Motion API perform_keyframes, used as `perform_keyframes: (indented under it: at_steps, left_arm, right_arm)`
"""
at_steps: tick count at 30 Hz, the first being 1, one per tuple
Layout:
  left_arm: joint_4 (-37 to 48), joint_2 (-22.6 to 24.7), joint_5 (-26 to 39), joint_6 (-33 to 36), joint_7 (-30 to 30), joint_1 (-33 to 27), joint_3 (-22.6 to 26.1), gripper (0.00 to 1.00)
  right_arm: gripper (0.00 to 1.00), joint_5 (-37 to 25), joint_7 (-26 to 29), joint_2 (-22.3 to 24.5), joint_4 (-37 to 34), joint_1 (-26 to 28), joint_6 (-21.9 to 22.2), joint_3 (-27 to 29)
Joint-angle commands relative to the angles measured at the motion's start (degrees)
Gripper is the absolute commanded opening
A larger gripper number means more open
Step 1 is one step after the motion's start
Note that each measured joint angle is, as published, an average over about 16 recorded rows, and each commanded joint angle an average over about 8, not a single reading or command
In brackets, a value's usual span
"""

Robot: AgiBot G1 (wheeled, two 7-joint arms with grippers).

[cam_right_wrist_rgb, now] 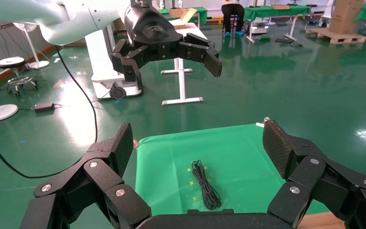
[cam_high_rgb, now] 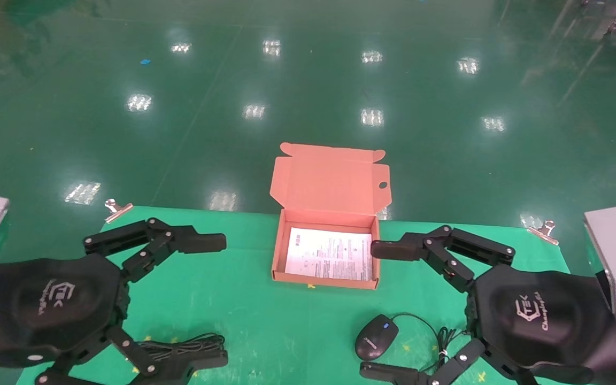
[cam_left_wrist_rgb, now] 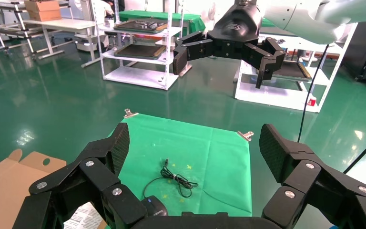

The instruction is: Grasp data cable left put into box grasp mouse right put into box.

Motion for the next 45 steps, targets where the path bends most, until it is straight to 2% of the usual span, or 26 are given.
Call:
perform_keyframes:
  at_steps: [1, 26, 30, 38, 45]
  left_arm:
    - [0.0, 0.0, 0.0, 0.0, 0.0, 0.0, 0.0, 1.0]
    - [-0.06, 0.0, 0.21, 0.01, 0.0, -0.22, 0.06, 1.0]
    - [-0.03, -0.36, 2.1, 0.13, -0.07, -1.85, 0.54, 1.0]
    - [-0.26, -0.51, 16.62, 1.45, -2.25, -8.91, 6.51, 1.0]
    - [0.36, 2.27, 31.22, 2.51, -1.83, -14.27, 13.01, 1.0]
  right_arm:
    - [1.0, 0.0, 0.0, 0.0, 0.0, 0.0, 0.0, 0.0]
    - [1.0, 0.01, -0.02, -0.07, -0.01, 0.05, 0.02, 0.01]
    - [1.0, -1.74, -0.31, 0.14, 0.05, 0.79, 0.03, -0.5]
    - [1.0, -13.89, -0.76, 1.75, 1.9, 7.23, -3.64, -6.06]
    - [1.0, -27.27, -4.12, 0.32, 2.65, 17.01, -5.34, -17.97]
